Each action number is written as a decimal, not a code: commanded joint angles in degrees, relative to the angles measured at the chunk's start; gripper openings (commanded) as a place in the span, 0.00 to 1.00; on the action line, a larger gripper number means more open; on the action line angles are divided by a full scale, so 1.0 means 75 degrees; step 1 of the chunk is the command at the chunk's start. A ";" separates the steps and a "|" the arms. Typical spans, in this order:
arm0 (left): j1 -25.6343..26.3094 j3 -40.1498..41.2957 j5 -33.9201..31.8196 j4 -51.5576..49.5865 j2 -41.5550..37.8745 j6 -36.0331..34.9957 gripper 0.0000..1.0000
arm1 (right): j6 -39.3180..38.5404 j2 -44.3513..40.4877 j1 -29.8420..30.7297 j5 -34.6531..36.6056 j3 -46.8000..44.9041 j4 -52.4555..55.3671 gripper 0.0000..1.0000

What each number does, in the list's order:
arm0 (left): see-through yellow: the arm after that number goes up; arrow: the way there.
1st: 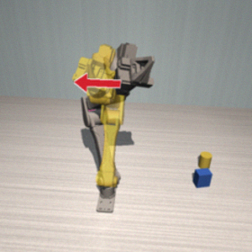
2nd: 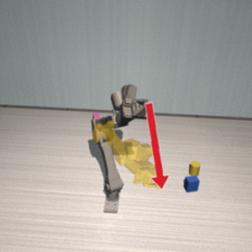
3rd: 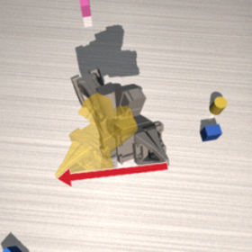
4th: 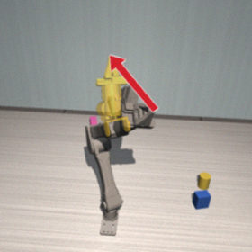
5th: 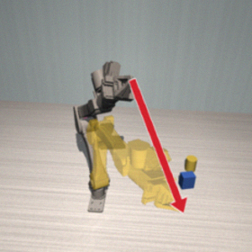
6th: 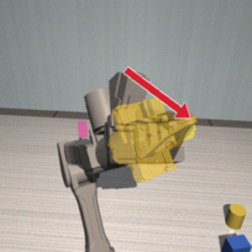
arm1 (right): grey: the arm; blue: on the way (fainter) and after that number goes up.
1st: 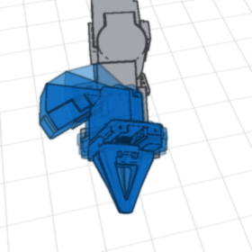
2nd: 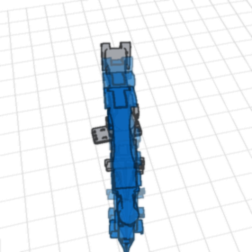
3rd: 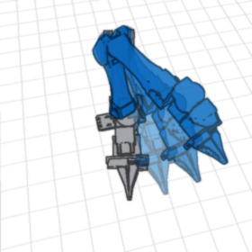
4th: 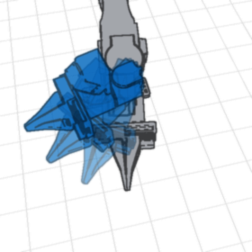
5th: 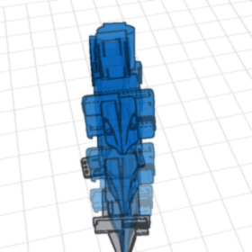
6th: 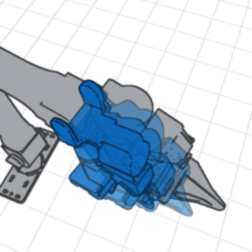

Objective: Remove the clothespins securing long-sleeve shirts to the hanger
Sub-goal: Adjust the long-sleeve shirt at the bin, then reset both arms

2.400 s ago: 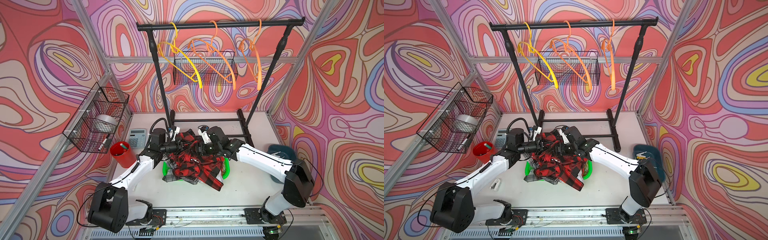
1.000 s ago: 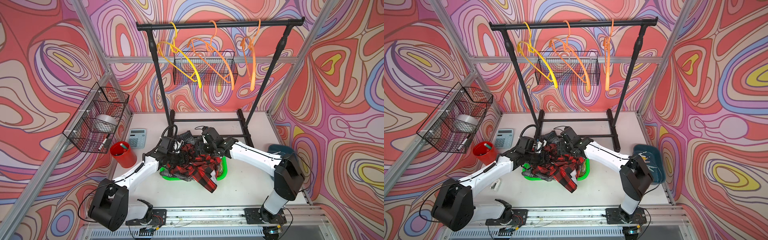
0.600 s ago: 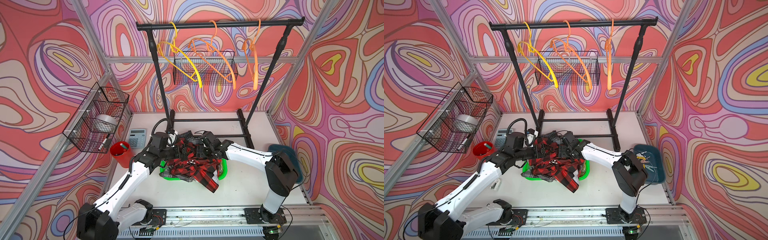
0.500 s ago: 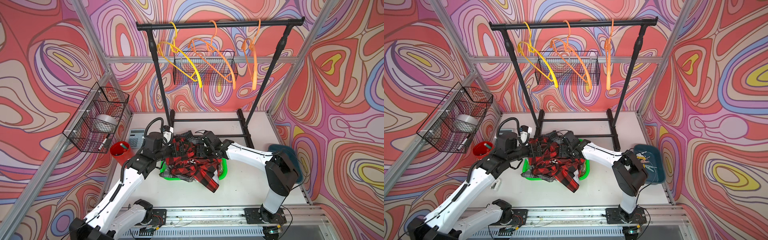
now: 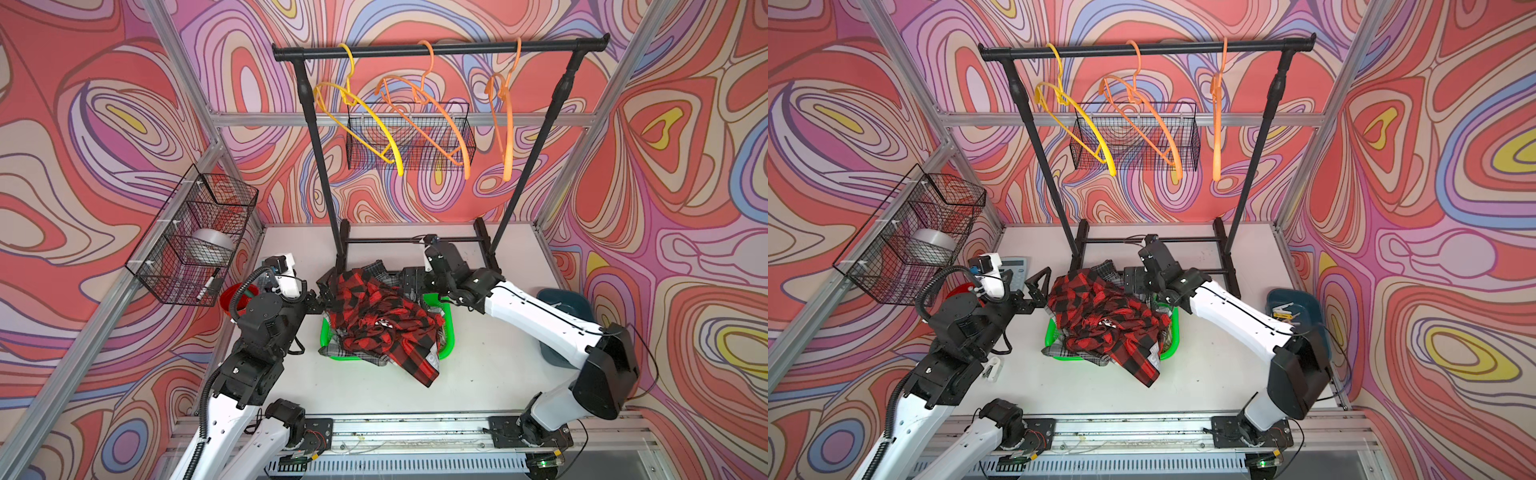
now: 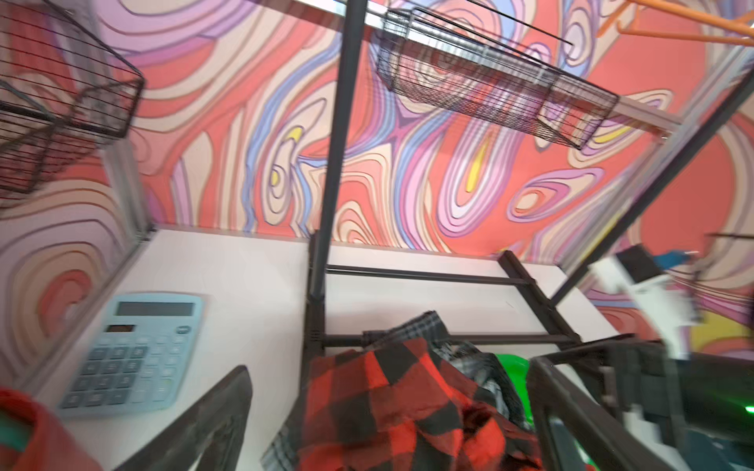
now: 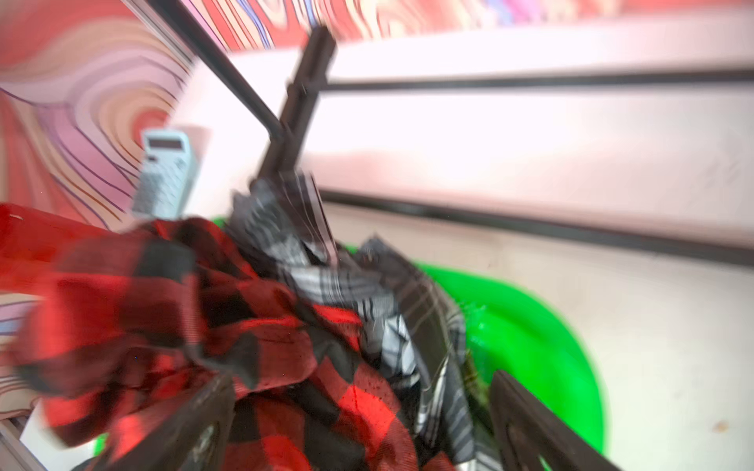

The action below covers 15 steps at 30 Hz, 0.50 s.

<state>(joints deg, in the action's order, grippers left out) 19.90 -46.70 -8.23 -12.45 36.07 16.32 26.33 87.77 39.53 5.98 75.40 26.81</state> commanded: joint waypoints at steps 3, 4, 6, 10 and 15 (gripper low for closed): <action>-0.0855 0.0787 -0.0856 0.1472 0.0100 -0.1096 1.00 | -0.1507 -0.1163 -0.0911 0.0284 -0.0615 -0.1012 0.99; -0.1115 0.0973 -0.0803 0.1652 0.0213 -0.1120 1.00 | -0.1609 -0.1379 -0.1248 0.0107 -0.0944 -0.1373 0.98; -0.1558 0.1381 -0.0764 0.2087 0.0444 -0.1109 1.00 | -0.1861 -0.1726 -0.1816 0.0122 -0.1646 -0.2244 0.98; -0.2481 0.2155 -0.0321 0.3228 0.1070 -0.1007 1.00 | -0.2447 -0.2109 -0.2769 0.0714 -0.3013 -0.3729 0.98; -0.3005 0.2856 -0.0076 0.4595 0.2353 -0.1153 1.00 | -0.2839 -0.1943 -0.3815 0.0786 -0.4376 -0.5385 0.98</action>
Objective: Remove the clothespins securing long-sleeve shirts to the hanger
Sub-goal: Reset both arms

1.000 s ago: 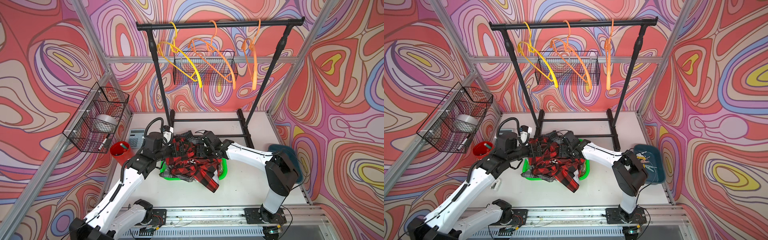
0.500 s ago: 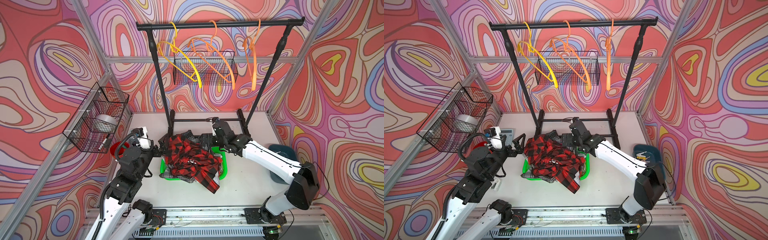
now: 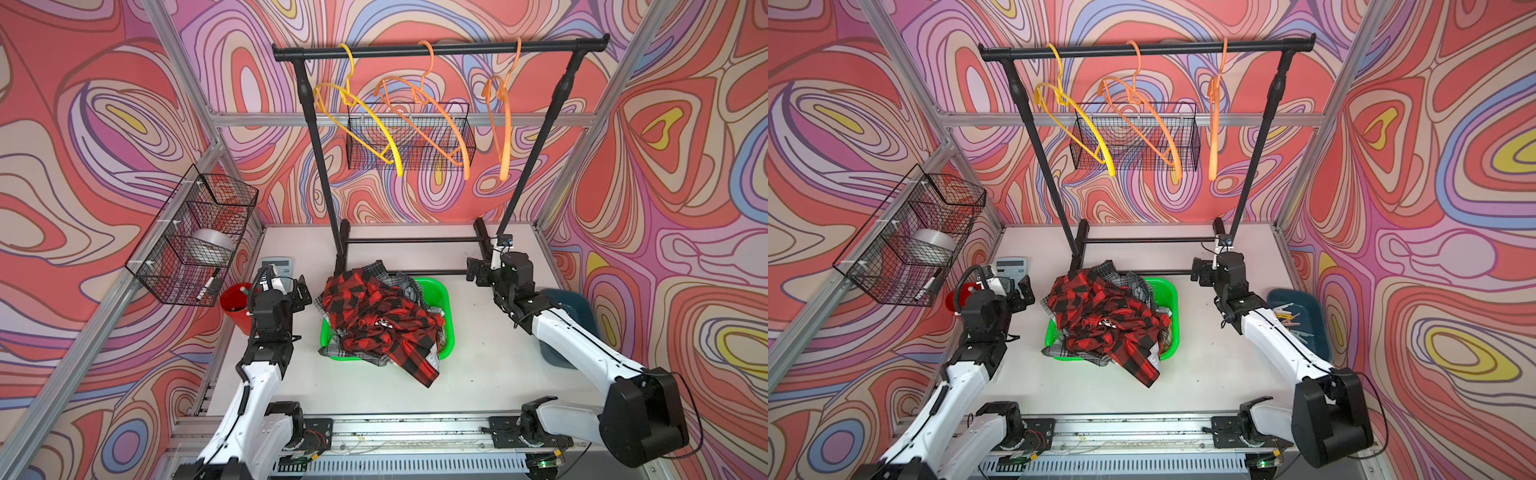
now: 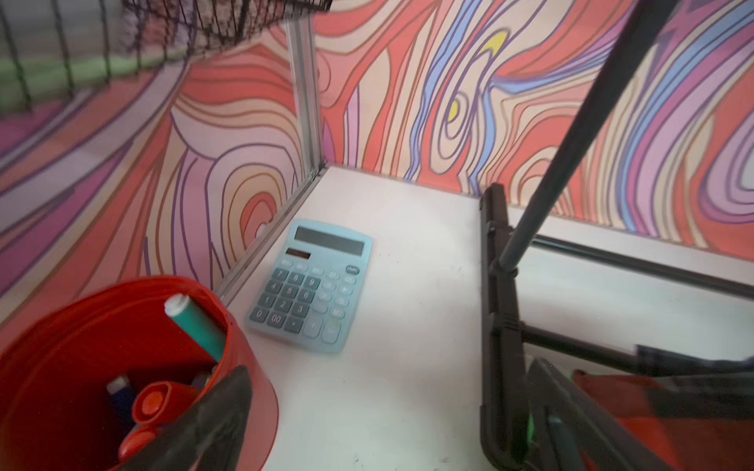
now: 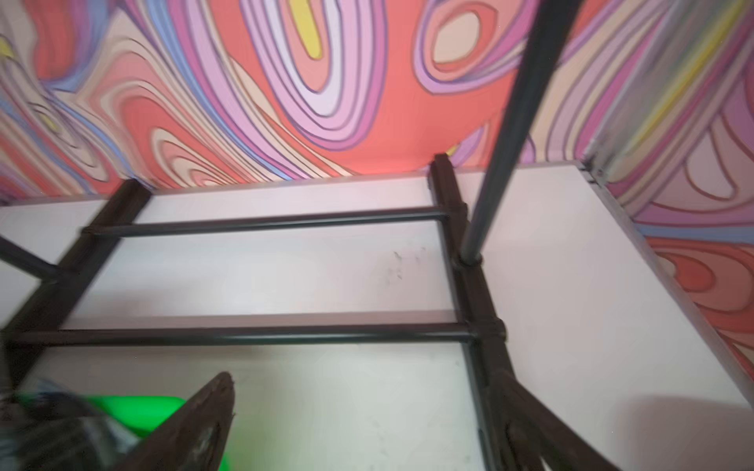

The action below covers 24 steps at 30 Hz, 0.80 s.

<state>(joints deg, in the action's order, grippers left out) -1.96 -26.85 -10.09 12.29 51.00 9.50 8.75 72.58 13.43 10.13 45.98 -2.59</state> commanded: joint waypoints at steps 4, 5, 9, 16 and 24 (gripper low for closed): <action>-0.0229 0.0750 0.0187 0.2465 0.1051 -0.0492 1.00 | -0.0576 0.0398 -0.0951 0.0086 -0.1436 -0.2723 0.98; -0.0239 0.0889 0.0222 0.2758 0.1169 -0.0599 1.00 | -0.0644 0.0494 -0.1040 0.0105 -0.1633 -0.3020 0.98; -0.0332 0.1177 0.0455 0.3543 0.1852 -0.1073 1.00 | -0.0757 0.1272 -0.1568 -0.0190 -0.2312 -0.4396 0.98; -0.0445 0.1283 0.1272 0.4415 0.2337 -0.1113 1.00 | -0.0918 0.2728 -0.1970 -0.1471 -0.2642 -0.6490 0.98; -0.0454 0.1424 0.1722 0.4174 0.2056 -0.1073 1.00 | -0.1146 0.3346 -0.1988 -0.2095 -0.3185 -0.8060 0.98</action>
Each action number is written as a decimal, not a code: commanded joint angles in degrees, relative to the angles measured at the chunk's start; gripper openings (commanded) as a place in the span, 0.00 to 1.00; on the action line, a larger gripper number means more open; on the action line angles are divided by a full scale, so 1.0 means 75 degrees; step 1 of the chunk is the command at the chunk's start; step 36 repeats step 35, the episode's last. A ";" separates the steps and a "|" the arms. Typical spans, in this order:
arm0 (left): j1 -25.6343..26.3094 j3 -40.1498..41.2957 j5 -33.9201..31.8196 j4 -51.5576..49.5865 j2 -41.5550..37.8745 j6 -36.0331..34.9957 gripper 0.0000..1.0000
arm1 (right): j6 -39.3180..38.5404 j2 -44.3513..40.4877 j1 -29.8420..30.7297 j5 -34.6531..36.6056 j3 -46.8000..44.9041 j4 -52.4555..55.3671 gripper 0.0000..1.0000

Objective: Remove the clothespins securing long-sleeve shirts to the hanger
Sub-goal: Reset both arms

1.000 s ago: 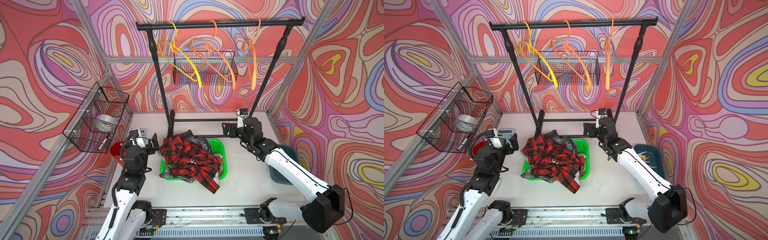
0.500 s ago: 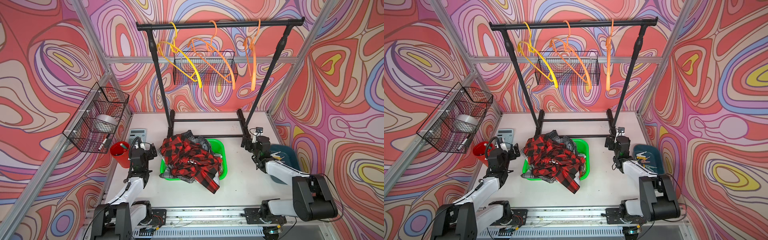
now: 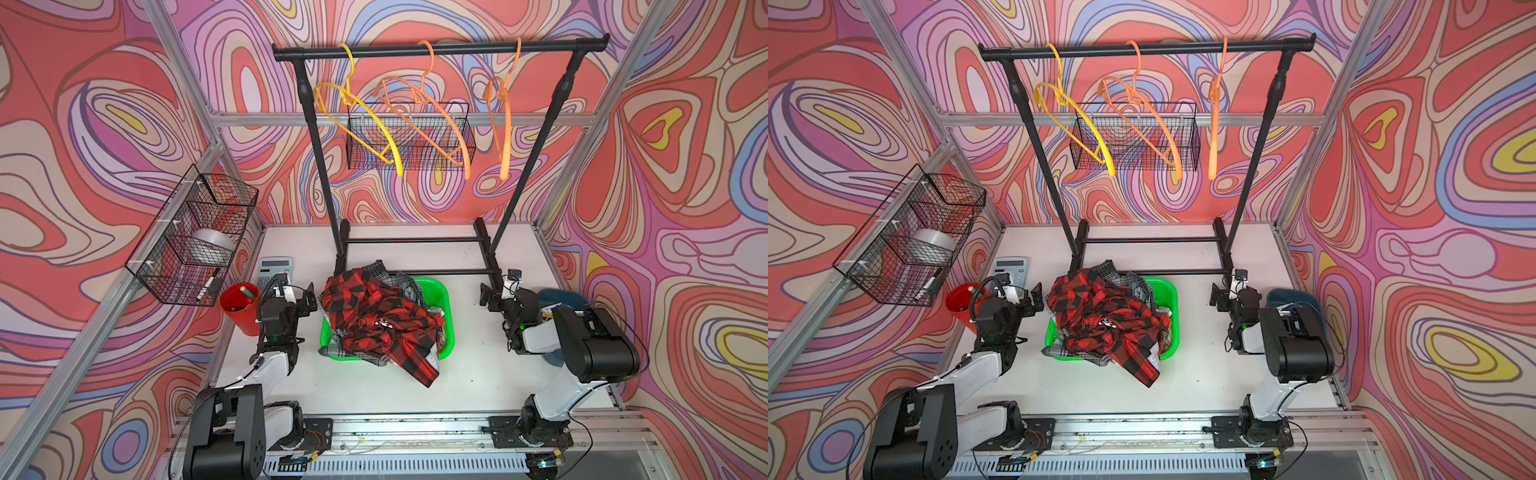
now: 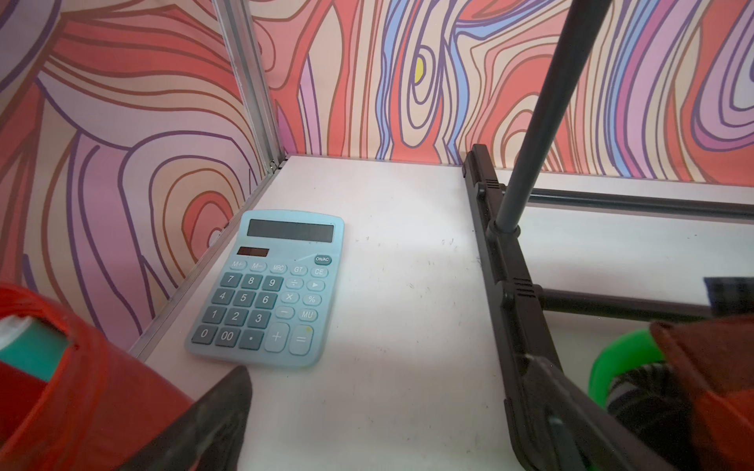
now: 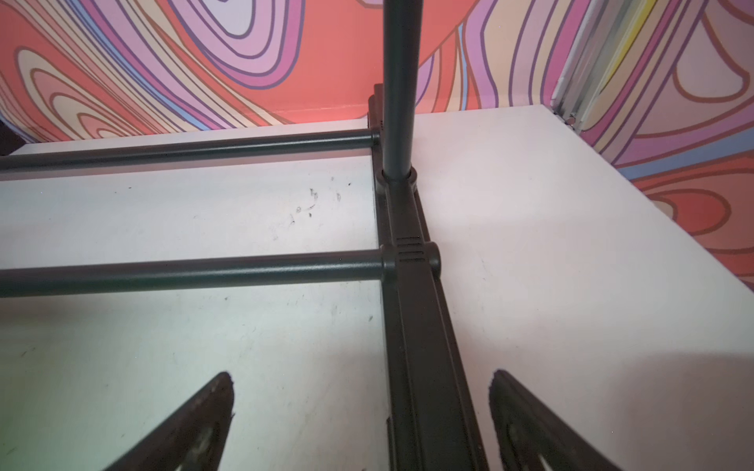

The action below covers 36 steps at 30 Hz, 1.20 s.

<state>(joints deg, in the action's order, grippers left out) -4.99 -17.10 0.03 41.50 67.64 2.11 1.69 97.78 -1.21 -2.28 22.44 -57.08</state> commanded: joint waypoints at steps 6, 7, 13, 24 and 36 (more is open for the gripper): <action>-0.0043 0.0458 0.0523 0.1383 0.0775 0.0482 1.00 | -0.0125 0.0028 -0.0036 -0.0171 0.0025 -0.0759 0.98; -0.0043 0.0343 0.0704 0.1663 0.1173 0.0472 1.00 | -0.0151 0.0032 -0.0037 -0.0208 0.0056 -0.0715 0.98; 0.0267 0.0041 0.0645 0.2789 0.2925 0.0159 1.00 | -0.0215 0.0027 -0.0034 -0.0398 0.0088 -0.0611 0.98; 0.0445 -0.0614 0.0685 0.1065 0.2688 -0.0119 1.00 | -0.0227 0.0029 -0.0036 -0.0464 0.0391 -0.0054 0.98; 0.0455 -0.0725 0.0616 0.0985 0.2788 -0.0105 1.00 | -0.0223 0.0043 -0.0033 -0.0494 0.0443 0.0045 0.98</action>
